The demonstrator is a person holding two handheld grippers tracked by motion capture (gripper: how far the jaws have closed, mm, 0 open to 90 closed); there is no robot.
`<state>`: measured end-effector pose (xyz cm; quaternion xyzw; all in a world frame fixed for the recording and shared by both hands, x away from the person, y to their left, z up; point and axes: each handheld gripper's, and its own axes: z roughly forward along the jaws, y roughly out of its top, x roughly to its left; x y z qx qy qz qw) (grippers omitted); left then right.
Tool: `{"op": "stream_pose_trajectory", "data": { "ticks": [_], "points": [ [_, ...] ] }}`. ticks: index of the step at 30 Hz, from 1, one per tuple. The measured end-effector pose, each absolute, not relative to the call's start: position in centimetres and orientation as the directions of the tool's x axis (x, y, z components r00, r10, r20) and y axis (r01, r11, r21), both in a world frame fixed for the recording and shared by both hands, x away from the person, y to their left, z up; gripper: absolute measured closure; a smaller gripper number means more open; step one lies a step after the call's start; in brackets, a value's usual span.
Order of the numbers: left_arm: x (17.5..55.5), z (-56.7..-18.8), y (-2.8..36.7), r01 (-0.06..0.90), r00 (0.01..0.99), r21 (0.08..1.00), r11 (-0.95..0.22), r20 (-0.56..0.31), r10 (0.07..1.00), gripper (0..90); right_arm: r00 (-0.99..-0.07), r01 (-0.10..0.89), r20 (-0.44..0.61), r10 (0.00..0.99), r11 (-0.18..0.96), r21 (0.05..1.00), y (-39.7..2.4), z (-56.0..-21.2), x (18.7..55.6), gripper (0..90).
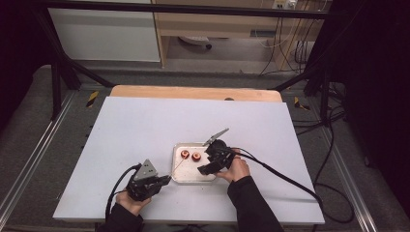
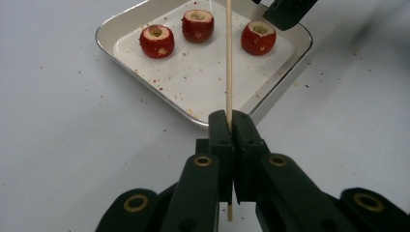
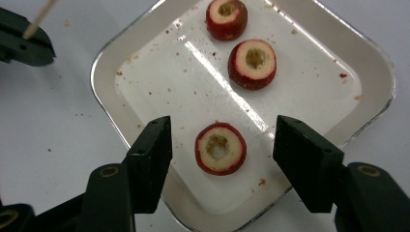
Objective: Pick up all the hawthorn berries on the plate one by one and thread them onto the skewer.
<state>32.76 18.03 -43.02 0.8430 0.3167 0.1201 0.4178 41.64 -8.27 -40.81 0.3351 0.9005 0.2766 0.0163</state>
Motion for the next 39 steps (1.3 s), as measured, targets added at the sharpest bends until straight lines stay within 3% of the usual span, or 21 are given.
{"op": "stream_pose_trajectory", "data": {
  "ticks": [12,26,39],
  "points": [
    [32.8,-43.0,18.0,0.436,0.768,0.775,-0.457,-0.056,0.638,88.2,-0.781,0.602,0.183,0.597,0.640,0.478,-8.0,-41.6,42.3,55.0],
    [32.8,-43.0,17.9,0.435,0.768,0.775,-0.458,-0.054,0.638,88.2,-0.783,0.603,0.183,0.594,0.654,0.458,-7.8,-42.0,42.5,60.8],
    [32.4,-42.8,17.7,0.427,0.755,0.793,-0.436,-0.046,0.655,88.2,-0.756,0.605,0.219,0.616,0.532,0.592,-9.2,-39.1,41.8,61.2]
  ]
}}
